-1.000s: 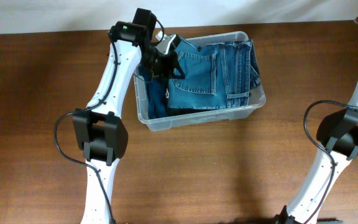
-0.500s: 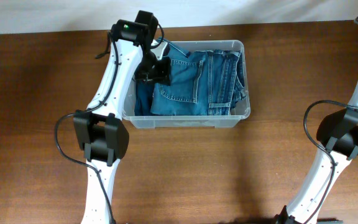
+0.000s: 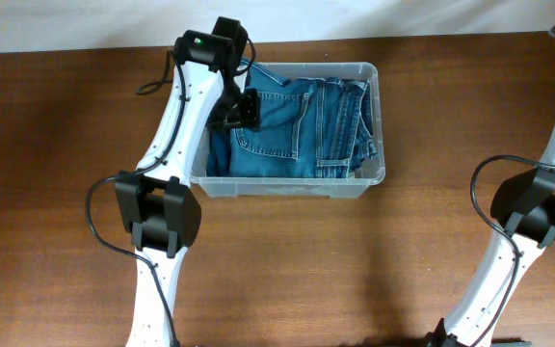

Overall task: Pack container
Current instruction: 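Lower the blue jeans onto the clothes in the container, then open the left gripper and press the jeans flat into the container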

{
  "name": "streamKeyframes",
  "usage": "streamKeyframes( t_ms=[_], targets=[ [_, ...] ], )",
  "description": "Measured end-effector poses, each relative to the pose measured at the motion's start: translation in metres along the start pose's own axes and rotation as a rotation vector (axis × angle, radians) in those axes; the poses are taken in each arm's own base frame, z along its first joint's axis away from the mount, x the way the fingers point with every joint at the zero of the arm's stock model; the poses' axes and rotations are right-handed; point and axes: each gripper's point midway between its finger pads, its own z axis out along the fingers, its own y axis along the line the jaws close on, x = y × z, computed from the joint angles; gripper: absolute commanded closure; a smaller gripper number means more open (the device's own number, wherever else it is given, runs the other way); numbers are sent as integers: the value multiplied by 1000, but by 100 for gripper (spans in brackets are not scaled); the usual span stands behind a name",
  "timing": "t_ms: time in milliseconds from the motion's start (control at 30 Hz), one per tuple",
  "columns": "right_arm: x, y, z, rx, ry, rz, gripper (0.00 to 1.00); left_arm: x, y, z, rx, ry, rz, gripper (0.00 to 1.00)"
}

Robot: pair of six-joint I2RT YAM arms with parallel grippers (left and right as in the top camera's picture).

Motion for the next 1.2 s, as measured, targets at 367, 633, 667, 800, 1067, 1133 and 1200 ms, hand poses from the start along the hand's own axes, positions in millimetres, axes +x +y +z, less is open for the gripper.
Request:
streamKeyframes(
  t_ms=[367,633,667,800,1067,1133,1200],
  targets=[
    [0,0,0,0,0,-1,2,-6,29,-11,-172,-58,-96,37],
    [0,0,0,0,0,0,2,-21,47,-48,-275,-184,-152,42],
    [0,0,0,0,0,0,2,-24,48,-53,-279,-205,-158,47],
    [0,0,0,0,0,0,2,-35,46,-72,-279,-287,-175,82],
    [0,0,0,0,0,0,2,-32,-5,-73,-247,-336,-87,93],
    [0,0,0,0,0,0,2,-33,-19,-72,-230,-356,-64,94],
    [0,0,0,0,0,0,2,-36,-28,-73,-217,-379,-52,95]
  ],
)
